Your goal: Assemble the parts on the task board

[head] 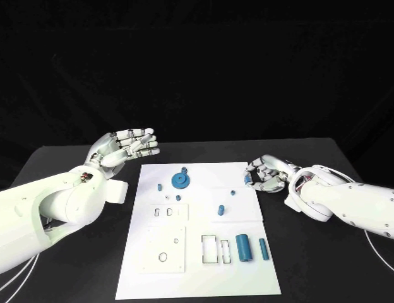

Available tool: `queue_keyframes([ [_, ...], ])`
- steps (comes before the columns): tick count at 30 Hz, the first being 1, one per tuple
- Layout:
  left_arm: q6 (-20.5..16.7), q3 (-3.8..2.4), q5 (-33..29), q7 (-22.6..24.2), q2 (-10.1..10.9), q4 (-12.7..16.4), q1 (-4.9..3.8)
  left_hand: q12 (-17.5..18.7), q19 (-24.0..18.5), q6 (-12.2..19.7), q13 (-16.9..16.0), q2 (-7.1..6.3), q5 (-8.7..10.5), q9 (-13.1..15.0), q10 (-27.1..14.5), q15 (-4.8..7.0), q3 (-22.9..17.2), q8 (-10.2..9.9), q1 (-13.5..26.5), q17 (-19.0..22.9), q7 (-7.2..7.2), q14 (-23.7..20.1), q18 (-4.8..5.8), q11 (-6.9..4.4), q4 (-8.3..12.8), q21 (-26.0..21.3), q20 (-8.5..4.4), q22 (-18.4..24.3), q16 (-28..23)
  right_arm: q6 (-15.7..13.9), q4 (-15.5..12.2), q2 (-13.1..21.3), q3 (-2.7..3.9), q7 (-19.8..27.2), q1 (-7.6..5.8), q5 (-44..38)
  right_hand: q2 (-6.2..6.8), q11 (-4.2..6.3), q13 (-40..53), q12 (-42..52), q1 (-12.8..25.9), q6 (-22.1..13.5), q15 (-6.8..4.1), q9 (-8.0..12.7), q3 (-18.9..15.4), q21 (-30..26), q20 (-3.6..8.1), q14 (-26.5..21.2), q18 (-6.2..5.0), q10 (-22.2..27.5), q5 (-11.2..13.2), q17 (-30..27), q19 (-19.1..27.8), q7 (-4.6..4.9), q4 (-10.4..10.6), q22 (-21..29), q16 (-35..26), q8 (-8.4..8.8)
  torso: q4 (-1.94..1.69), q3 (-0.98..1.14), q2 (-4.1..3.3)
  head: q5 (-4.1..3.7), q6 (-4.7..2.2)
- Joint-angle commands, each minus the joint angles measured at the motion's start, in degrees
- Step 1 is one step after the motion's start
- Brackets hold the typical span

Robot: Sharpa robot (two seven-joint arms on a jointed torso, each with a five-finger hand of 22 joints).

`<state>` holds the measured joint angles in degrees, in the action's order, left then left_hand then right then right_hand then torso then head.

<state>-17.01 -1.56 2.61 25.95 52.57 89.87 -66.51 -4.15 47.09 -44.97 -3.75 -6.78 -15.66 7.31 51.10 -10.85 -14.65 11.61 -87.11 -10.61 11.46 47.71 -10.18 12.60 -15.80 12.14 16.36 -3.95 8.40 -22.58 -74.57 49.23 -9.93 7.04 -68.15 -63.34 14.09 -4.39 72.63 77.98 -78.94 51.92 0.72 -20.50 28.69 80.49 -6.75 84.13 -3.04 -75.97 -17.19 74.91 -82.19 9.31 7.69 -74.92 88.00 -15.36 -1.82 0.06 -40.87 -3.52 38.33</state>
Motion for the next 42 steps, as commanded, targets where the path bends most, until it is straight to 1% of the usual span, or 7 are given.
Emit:
queue_keyframes([
  [1,0.9,-0.04,-0.2,0.4,0.0,0.1,-0.03,0.3,-0.4,0.4,0.0,-0.52,0.38,0.0,-0.3,-0.02,-0.5,0.2,0.1,-0.1,3.43,-0.4,-0.07,0.03,0.1,-0.2,0.08,0.0,-0.2,1.0,0.0,-0.1,-0.02,-0.3,0.10,-0.8,-0.51,0.03,0.2,0.3,0.1,0.6,-0.35,-0.1,0.4,0.4,0.12,4.6,0.25,-0.5,0.2,9.7,-0.6,-0.17,0.0,-6.6,0.2,-0.46,-0.01,-0.04,-0.02,0.01,0.08],
  [13,0.9,-0.04,-0.2,0.4,0.0,0.1,-0.03,0.3,-0.4,0.4,0.0,-0.52,0.38,0.0,-0.3,-0.02,-0.5,0.2,0.1,-0.1,3.43,-0.4,-0.07,0.03,0.1,-0.2,0.08,0.0,-0.2,-0.3,0.1,-0.6,-0.02,-1.5,0.21,-1.4,-1.30,0.75,1.1,0.9,0.7,2.3,-0.97,-0.7,0.7,0.9,0.68,4.7,0.42,-1.4,0.2,10.0,-1.1,-0.99,-0.2,-7.2,0.3,-1.91,0.00,-0.02,0.00,0.09,0.21],
  [23,0.9,-0.03,-0.2,0.3,0.0,0.0,-0.03,0.3,-0.4,0.4,0.0,-0.52,0.38,0.0,-0.3,-0.02,-0.6,0.2,0.1,-0.1,3.43,-0.4,-0.08,0.03,0.1,-0.2,0.08,0.0,-0.3,-6.9,-1.2,-0.4,0.00,-3.4,0.07,-1.4,-2.76,1.35,1.6,1.2,0.8,3.2,-1.51,-1.3,1.3,1.0,1.20,4.7,0.44,-2.0,0.2,10.0,-1.2,-1.66,-0.5,-7.4,0.3,-3.28,0.01,0.01,0.08,0.28,0.29],
  [27,1.0,-0.03,-0.2,0.3,-0.1,-0.1,-0.03,0.3,-0.4,0.4,0.0,-0.52,0.38,0.0,-0.3,-0.02,-0.6,0.2,0.1,-0.1,3.43,-0.4,-0.08,0.03,0.1,-0.2,0.08,0.0,-0.3,-8.7,-3.0,-0.1,0.01,-5.4,-0.62,-1.0,-3.26,1.54,1.8,1.3,0.6,3.3,-1.71,-1.5,2.1,1.0,1.39,4.7,0.44,-2.2,0.0,9.9,-1.2,-1.85,-0.7,-7.4,0.2,-3.71,-0.11,-0.14,0.17,0.18,0.15],
  [31,1.0,0.00,-0.2,0.1,-0.2,-0.3,-0.03,0.3,-0.4,0.4,0.0,-0.51,0.37,0.0,-0.3,-0.02,-0.6,0.3,0.1,-0.2,3.43,-0.4,-0.08,0.03,0.1,-0.2,0.08,0.0,-0.3,-10.0,-5.5,0.1,0.02,-6.8,-1.59,-0.5,-3.30,1.57,1.8,1.3,0.7,3.4,-1.74,-1.5,2.2,1.0,1.42,4.6,0.44,-2.2,0.0,9.8,-1.2,-1.87,-0.7,-7.4,0.2,-3.80,0.00,-0.04,0.19,0.39,0.12],
  [35,1.1,0.09,-0.2,-0.1,-0.3,-0.5,-0.02,0.3,-0.4,0.4,0.0,-0.50,0.36,0.0,-0.2,-0.02,-0.6,0.3,0.1,-0.2,3.42,-0.4,-0.08,0.03,0.1,-0.3,0.08,0.0,-0.3,-11.2,-9.0,-0.1,0.03,-8.2,-2.46,-0.2,-3.30,1.59,1.8,1.3,0.7,3.4,-1.76,-1.5,2.3,1.0,1.44,4.6,0.45,-2.3,0.0,9.7,-1.3,-1.89,-0.8,-7.4,0.2,-3.84,-0.01,-0.10,0.30,0.62,0.13],
  [42,1.0,0.26,-0.4,-0.3,-0.7,-0.7,-0.01,0.2,-0.4,0.4,0.0,-0.47,0.35,0.0,-0.2,0.01,-0.7,0.3,0.1,-0.2,3.41,-0.3,-0.09,0.01,0.1,-0.2,0.07,0.0,-0.2,-12.1,-12.9,-2.4,0.03,-10.9,-3.16,-2.4,-3.32,1.59,1.9,1.3,0.7,3.3,-1.77,-1.5,2.3,1.1,1.46,4.6,0.48,-2.3,0.0,9.7,-1.3,-1.89,-0.8,-7.5,0.2,-3.86,-0.07,-0.33,0.83,2.21,0.40],
])
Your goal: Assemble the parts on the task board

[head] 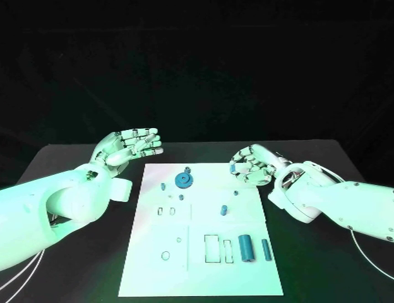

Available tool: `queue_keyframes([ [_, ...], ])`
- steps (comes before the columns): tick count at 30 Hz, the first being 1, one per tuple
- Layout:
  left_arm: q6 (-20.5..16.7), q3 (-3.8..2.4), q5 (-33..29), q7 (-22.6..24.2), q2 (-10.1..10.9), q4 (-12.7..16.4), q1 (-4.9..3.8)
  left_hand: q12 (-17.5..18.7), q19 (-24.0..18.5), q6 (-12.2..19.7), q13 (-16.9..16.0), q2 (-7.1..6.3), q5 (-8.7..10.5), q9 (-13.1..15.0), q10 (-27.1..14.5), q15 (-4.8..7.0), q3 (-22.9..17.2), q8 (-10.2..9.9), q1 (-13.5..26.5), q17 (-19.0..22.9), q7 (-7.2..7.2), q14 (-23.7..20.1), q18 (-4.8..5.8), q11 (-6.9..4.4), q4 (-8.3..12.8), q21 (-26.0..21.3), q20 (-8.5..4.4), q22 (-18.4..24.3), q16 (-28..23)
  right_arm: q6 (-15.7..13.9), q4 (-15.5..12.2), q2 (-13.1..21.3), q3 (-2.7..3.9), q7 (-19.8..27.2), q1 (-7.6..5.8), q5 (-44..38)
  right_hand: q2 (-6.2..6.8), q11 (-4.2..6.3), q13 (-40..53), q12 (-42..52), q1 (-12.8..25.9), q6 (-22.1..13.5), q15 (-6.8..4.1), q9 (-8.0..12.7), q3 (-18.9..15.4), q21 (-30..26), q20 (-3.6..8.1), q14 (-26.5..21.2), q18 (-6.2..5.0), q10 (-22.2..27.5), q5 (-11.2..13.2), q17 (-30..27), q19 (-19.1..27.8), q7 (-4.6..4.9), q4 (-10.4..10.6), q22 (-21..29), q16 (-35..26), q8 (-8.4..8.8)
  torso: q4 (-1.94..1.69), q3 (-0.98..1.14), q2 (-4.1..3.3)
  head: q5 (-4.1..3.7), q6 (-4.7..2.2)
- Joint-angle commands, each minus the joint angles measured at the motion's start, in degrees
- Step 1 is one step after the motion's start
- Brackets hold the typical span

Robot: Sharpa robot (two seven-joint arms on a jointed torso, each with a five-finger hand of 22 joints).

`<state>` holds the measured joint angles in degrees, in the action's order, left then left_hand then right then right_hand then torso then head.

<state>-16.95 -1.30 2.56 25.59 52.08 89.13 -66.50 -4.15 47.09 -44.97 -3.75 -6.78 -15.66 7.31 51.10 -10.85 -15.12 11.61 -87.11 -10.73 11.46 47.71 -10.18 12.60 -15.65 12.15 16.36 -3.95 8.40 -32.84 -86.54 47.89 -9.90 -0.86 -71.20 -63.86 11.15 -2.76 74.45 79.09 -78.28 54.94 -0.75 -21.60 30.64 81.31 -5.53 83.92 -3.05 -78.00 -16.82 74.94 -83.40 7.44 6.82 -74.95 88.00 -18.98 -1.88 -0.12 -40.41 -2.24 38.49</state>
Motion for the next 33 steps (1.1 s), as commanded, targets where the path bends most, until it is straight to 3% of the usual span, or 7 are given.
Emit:
queue_keyframes([
  [1,1.0,0.02,-0.4,0.0,-0.3,0.0,-0.01,0.2,-0.4,0.4,0.0,-0.47,0.35,0.0,-0.2,0.01,-0.2,0.3,0.1,-0.1,3.41,-0.3,-0.09,0.01,0.0,-0.3,0.07,0.0,-0.2,-1.8,-1.1,-1.6,0.01,-3.3,-0.14,-2.2,-0.39,-0.03,0.0,0.2,0.0,0.3,-0.30,-0.4,0.3,0.3,0.24,4.8,0.48,-0.3,-0.3,9.7,-0.1,-0.02,0.1,-7.5,0.2,-0.24,-0.01,-0.16,0.41,1.14,0.19],
  [6,0.9,0.13,-0.5,0.0,-0.9,-0.3,0.02,0.2,-0.4,0.4,0.0,-0.44,0.34,0.0,-0.1,0.04,-0.3,0.3,0.0,-0.1,3.41,-0.2,-0.10,-0.01,0.0,-0.2,0.06,0.0,-0.2,-1.1,-1.8,-5.0,-0.01,-5.2,-0.06,-4.0,-0.11,-0.04,-0.1,0.1,0.6,0.1,-0.34,-0.5,0.3,0.2,0.32,4.8,0.48,-0.2,-0.2,9.5,-0.1,0.00,0.2,-7.5,0.1,-0.36,-0.19,-0.34,0.79,2.10,0.93],
  [10,0.9,0.25,-0.5,0.0,-1.4,-0.7,0.03,0.2,-0.4,0.4,0.0,-0.44,0.34,0.0,-0.1,0.04,-0.3,0.3,0.0,-0.1,3.41,-0.2,-0.10,-0.01,0.0,-0.2,0.06,0.0,-0.2,-0.4,-2.1,-7.9,-0.02,-7.0,0.29,-5.6,0.14,-0.02,-0.1,0.1,0.9,0.0,-0.36,-0.5,0.3,0.3,0.35,4.8,0.50,-0.2,-0.2,9.5,-0.2,-0.02,0.3,-7.6,0.1,-0.45,-0.30,-0.44,1.03,3.89,1.56],
  [15,0.9,0.33,-0.6,0.0,-2.1,-1.0,0.04,0.2,-0.3,0.3,0.0,-0.41,0.34,0.0,-0.1,0.06,-0.4,0.4,0.0,-0.1,3.40,-0.1,-0.11,-0.03,0.0,-0.2,0.05,0.0,-0.1,1.4,-2.5,-11.3,-0.02,-10.2,1.21,-7.6,0.00,0.03,-0.1,0.1,0.9,0.1,-0.39,-0.6,0.4,0.3,0.38,4.8,0.51,-0.3,-0.2,9.4,-0.2,-0.09,0.2,-7.6,0.1,-0.57,-0.53,-0.57,1.07,4.74,2.08],
  [18,1.0,0.35,-0.8,-0.1,-2.3,-1.0,0.04,0.2,-0.3,0.3,0.0,-0.41,0.34,0.0,-0.1,0.06,-0.4,0.4,0.0,-0.1,3.40,-0.1,-0.11,-0.03,0.0,-0.2,0.05,0.0,-0.1,2.5,-2.7,-12.7,-0.02,-12.1,1.65,-8.9,-0.06,0.07,0.0,0.2,0.8,0.0,-0.42,-0.6,0.6,0.2,0.40,4.8,0.48,-0.4,-0.3,9.4,-0.1,-0.12,0.1,-7.5,0.1,-0.62,-0.51,-0.47,0.96,5.31,2.44],
  [25,1.0,0.36,-0.9,-0.2,-2.7,-0.9,0.03,0.2,-0.3,0.3,0.0,-0.41,0.34,0.0,-0.1,0.06,-0.4,0.4,0.0,-0.1,3.40,-0.1,-0.11,-0.03,0.0,-0.2,0.05,0.0,-0.1,5.0,-1.9,-15.6,-0.03,-17.0,2.69,-13.9,-0.24,0.07,0.1,0.2,1.2,-0.1,-0.45,-0.7,0.7,0.4,0.45,4.8,0.55,-0.4,-0.2,9.5,-0.3,-0.10,0.2,-7.7,0.1,-0.74,-0.34,-0.48,0.96,7.45,2.97],
  [33,1.0,0.36,-0.9,-0.2,-2.8,-0.9,0.03,0.2,-0.3,0.3,0.0,-0.40,0.33,0.1,-0.1,0.06,-0.4,0.4,0.0,-0.1,3.38,-0.1,-0.12,-0.04,0.1,-0.2,0.05,0.0,-0.1,5.8,-0.9,-17.8,-0.14,-18.9,4.36,-16.4,-0.22,0.07,0.1,0.2,1.2,-0.1,-0.45,-0.7,0.7,0.4,0.46,4.8,0.54,-0.5,-0.2,9.4,-0.3,-0.10,0.2,-7.7,0.1,-0.76,-0.35,-0.36,0.97,7.89,3.48],
])
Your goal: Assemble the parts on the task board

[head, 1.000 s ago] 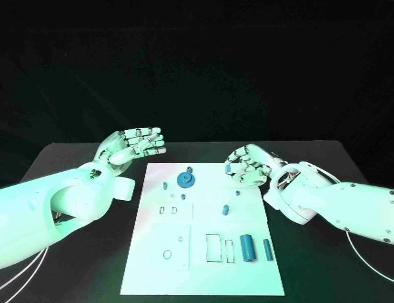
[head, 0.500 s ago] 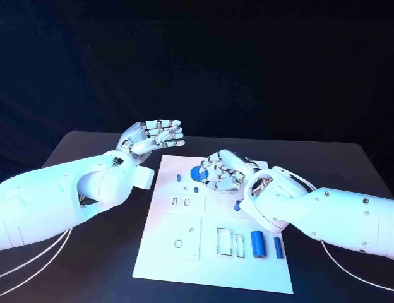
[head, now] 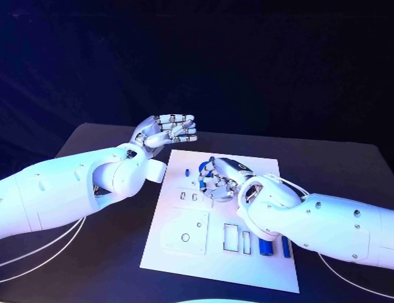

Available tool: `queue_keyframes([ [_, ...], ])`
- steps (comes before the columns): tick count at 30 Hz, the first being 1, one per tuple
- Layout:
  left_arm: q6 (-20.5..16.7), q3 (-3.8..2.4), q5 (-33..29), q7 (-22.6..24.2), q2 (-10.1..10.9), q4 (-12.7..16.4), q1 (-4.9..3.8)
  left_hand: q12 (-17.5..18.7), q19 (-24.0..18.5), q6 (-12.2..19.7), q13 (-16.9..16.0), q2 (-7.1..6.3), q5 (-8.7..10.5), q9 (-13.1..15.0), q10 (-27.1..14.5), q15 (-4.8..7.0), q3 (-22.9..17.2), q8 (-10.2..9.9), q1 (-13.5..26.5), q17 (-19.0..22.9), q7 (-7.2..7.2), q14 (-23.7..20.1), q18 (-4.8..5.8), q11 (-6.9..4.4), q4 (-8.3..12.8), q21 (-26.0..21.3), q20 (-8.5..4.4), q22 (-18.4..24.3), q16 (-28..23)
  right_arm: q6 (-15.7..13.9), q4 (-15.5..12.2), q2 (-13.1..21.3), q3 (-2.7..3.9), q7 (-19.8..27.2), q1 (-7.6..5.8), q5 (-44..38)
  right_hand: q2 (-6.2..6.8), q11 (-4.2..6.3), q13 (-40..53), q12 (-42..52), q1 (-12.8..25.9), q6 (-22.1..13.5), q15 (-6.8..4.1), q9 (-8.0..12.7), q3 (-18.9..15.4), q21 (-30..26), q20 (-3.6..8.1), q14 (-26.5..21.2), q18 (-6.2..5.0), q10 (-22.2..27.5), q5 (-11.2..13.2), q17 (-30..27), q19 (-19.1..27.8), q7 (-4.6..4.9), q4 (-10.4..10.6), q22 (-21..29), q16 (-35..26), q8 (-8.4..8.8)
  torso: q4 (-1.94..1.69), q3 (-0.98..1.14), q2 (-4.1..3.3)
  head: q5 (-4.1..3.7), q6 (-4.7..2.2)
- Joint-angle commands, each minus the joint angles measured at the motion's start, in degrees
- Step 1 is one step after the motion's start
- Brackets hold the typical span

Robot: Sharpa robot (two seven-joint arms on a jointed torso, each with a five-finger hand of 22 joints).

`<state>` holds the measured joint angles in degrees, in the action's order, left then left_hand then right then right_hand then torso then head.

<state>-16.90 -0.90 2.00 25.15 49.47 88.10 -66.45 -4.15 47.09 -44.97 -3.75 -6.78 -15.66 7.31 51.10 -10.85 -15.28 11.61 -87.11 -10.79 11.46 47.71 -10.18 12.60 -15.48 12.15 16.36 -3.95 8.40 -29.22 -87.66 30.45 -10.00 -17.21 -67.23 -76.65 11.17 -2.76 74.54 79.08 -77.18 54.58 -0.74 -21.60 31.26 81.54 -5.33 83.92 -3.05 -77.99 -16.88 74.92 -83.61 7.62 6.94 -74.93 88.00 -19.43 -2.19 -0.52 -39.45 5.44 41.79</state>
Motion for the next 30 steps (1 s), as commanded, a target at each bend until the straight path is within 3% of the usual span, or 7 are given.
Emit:
queue_keyframes([
  [1,1.0,-0.04,-0.3,0.3,-0.2,0.2,-0.02,0.2,-0.3,0.3,0.0,-0.40,0.33,0.0,-0.1,0.06,-0.3,0.4,0.0,-0.1,3.39,-0.1,-0.12,-0.04,-0.1,-0.2,0.05,0.0,-0.1,2.3,0.2,-0.6,-0.05,-2.6,0.56,-3.8,-0.23,0.07,0.0,0.2,0.1,0.3,-0.46,-0.7,0.1,0.2,0.26,4.8,0.54,-0.5,-0.2,9.4,-0.1,-0.29,0.1,-7.7,0.1,-0.31,-0.06,0.02,0.03,0.26,0.23],
  [13,0.8,-0.04,-0.3,0.3,0.1,0.0,-0.03,0.2,-0.3,0.3,0.0,-0.40,0.33,0.0,-0.1,0.06,-0.3,0.4,0.0,-0.1,3.39,-0.1,-0.12,-0.04,-0.1,-0.2,0.05,0.0,-0.1,4.2,0.2,-0.7,-0.18,-3.1,1.23,-4.4,-0.03,0.10,0.0,0.2,0.4,0.3,-0.48,-0.8,0.0,0.2,0.28,4.8,0.54,-0.5,-0.1,9.4,-0.1,-0.33,0.0,-7.7,0.1,-0.44,0.09,0.04,-0.03,0.43,0.70],
  [17,0.7,-0.04,-0.3,0.3,0.1,-0.2,-0.04,0.2,-0.3,0.3,0.0,-0.42,0.34,0.0,-0.1,0.07,-0.3,0.4,-0.1,-0.1,3.39,-0.1,-0.12,-0.04,-0.1,-0.2,0.05,0.0,-0.1,4.4,0.3,-0.9,-0.25,-3.3,1.36,-4.4,0.09,0.11,-0.1,0.1,0.6,0.3,-0.49,-0.8,0.0,0.2,0.29,4.8,0.55,-0.4,-0.1,9.4,-0.2,-0.34,0.1,-7.8,0.0,-0.53,-0.03,0.04,0.01,0.26,0.78],
  [30,0.8,-0.04,-0.3,0.3,0.2,-0.2,-0.04,0.2,-0.3,0.3,0.0,-0.42,0.34,0.0,-0.1,0.07,-0.3,0.4,-0.1,-0.1,3.39,-0.1,-0.12,-0.04,-0.1,-0.2,0.05,0.0,-0.1,2.6,1.2,-1.7,-0.39,-3.7,2.29,-4.9,0.71,0.25,0.1,0.3,2.0,0.4,-0.60,-1.0,-0.4,0.3,0.38,4.8,0.60,-0.7,-0.1,9.5,-0.3,-0.53,0.5,-7.9,0.1,-1.06,-0.07,0.00,0.02,0.25,0.86],
])
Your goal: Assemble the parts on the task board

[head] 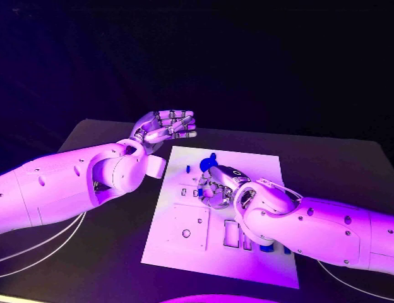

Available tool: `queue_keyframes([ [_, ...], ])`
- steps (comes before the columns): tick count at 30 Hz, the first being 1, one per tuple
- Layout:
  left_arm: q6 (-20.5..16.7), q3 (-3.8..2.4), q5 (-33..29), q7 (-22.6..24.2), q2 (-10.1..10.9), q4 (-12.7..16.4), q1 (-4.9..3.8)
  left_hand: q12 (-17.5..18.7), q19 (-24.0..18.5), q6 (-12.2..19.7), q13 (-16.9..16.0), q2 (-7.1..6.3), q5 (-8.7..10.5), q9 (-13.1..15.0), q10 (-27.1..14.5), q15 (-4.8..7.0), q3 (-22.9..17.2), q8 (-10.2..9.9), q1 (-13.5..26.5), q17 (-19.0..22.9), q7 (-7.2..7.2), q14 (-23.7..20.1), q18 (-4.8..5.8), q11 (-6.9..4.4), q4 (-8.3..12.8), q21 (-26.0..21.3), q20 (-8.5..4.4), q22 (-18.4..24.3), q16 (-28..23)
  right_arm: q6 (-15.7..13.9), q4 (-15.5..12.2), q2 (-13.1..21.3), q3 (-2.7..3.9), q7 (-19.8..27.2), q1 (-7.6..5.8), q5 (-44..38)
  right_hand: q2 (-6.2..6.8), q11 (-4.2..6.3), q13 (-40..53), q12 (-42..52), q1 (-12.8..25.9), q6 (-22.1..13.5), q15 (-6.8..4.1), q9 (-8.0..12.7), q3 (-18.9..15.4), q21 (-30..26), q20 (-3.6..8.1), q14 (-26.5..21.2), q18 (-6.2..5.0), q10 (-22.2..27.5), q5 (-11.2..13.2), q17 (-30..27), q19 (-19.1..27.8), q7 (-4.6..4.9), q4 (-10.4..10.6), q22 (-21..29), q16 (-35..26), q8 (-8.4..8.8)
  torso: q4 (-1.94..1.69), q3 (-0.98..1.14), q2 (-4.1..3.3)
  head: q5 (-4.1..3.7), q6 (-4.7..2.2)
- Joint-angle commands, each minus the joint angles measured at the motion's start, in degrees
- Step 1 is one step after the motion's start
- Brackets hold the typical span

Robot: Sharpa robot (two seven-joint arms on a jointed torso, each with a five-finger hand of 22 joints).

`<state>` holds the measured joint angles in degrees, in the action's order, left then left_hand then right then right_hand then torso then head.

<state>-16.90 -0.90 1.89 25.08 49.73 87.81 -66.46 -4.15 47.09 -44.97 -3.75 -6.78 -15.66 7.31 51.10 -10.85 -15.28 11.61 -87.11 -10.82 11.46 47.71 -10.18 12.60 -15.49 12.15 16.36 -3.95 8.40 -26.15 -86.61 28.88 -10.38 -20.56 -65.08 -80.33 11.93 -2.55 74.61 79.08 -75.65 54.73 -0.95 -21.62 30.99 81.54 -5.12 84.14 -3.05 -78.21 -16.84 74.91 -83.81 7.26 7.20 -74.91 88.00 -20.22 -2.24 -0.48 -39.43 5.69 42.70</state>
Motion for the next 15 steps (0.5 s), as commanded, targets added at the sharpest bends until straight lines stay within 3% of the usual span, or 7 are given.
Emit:
queue_keyframes([
  [1,0.8,-0.04,-0.2,0.4,0.0,0.1,-0.03,0.2,-0.3,0.3,0.0,-0.42,0.34,0.0,-0.1,0.06,-0.3,0.4,-0.1,-0.1,3.39,-0.1,-0.12,-0.04,-0.1,-0.2,0.05,0.0,-0.1,-0.7,0.2,-0.1,-0.02,-0.4,0.19,-1.2,-0.06,0.04,0.1,0.3,0.5,0.2,-0.39,-1.0,-0.2,0.3,0.18,4.6,0.60,-0.5,-0.1,9.5,-0.1,-0.17,0.2,-8.0,0.1,-0.27,-0.02,-0.04,0.00,0.01,-0.06],
  [15,1.0,-0.04,-0.2,0.4,0.1,-0.1,-0.03,0.2,-0.3,0.3,0.0,-0.42,0.34,0.0,-0.1,0.06,-0.3,0.4,-0.1,-0.1,3.39,-0.1,-0.12,-0.04,-0.1,-0.2,0.05,0.0,-0.1,-0.7,0.6,-0.2,-0.03,-0.4,0.58,-1.8,0.66,0.12,-0.1,0.1,0.7,0.0,-0.46,-1.0,-0.4,0.4,0.24,4.6,0.62,-0.4,-0.1,9.6,-0.2,-0.24,0.1,-8.0,0.1,-0.43,-0.07,-0.02,0.02,0.05,0.08],
])
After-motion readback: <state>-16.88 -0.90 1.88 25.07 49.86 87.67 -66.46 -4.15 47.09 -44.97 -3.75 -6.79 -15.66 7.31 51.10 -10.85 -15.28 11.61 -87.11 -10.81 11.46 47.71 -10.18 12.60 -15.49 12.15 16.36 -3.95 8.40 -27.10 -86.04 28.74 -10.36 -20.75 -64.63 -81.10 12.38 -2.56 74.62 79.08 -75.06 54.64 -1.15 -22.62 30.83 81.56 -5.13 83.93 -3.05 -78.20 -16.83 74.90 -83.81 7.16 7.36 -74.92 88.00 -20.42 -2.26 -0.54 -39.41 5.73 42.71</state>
